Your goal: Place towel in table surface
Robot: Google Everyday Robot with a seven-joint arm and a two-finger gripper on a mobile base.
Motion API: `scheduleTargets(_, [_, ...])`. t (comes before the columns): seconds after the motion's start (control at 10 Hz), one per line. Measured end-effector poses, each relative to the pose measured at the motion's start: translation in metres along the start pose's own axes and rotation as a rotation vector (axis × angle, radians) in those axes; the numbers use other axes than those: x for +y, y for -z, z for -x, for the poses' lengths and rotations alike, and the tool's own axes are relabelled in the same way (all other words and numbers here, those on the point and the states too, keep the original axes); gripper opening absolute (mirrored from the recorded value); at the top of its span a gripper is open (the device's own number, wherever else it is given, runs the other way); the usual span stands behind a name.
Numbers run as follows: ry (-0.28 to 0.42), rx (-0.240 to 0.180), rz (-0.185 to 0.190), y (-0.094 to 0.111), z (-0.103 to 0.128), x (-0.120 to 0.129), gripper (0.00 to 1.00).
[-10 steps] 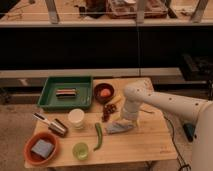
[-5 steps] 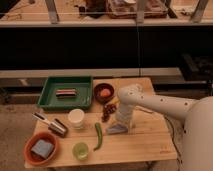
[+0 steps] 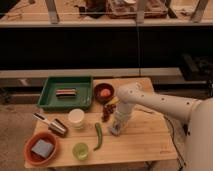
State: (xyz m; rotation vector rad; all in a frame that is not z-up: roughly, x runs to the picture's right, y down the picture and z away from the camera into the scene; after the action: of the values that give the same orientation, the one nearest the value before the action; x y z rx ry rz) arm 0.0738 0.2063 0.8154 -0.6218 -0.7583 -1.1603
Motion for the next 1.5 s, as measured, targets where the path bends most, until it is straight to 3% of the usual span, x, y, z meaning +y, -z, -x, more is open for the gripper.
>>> scheduleTargets(0.2, [-0.002, 0.006, -0.039, 0.026, 0.007, -0.002, 0.00])
scheduleTargets(0.7, [-0.006, 0.099, -0.113, 0.136, 0.037, 0.007, 0.00])
scheduleTargets(0.9, [0.006, 0.146, -0.140, 0.168, 0.057, 0.011, 0.00])
scheduleTargets(1.2, [0.018, 0.151, -0.152, 0.181, 0.064, 0.003, 0.00])
scheduleTargets(1.5, [0.004, 0.124, -0.148, 0.152, 0.056, -0.001, 0.00])
